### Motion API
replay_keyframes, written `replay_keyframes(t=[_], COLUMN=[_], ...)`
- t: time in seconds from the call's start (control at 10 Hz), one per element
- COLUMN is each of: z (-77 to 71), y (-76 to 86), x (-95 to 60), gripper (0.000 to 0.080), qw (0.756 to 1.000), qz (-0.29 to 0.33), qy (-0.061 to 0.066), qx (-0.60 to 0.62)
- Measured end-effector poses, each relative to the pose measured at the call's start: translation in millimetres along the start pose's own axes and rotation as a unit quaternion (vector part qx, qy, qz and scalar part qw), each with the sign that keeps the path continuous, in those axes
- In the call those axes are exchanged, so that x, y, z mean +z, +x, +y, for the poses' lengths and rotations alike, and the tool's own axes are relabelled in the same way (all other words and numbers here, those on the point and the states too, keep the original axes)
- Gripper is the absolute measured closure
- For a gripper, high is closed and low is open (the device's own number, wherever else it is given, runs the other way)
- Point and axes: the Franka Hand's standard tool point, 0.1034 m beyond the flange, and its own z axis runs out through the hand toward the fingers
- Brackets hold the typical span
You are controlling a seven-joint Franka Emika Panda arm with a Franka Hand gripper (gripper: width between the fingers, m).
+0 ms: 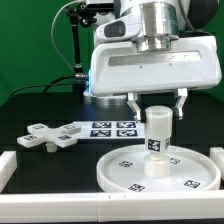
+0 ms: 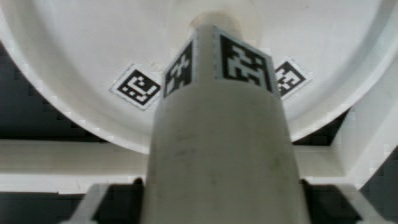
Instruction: Assemble round table
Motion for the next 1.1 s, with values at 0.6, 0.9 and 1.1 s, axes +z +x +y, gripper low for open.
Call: replay_keyframes(t=[0.6, 0.9, 1.1], z=[-1.5, -1.9, -1.8], y=[-2.8, -1.4, -1.6], x=[5.0, 5.4, 5.7], gripper=[0.039, 0.0289, 0.0193], qw=[0.999, 0.998, 0.998], qz=[0.038, 0.063, 0.063], qy=[-0.01, -0.016, -0.016], qx=[-0.003, -0.005, -0.005])
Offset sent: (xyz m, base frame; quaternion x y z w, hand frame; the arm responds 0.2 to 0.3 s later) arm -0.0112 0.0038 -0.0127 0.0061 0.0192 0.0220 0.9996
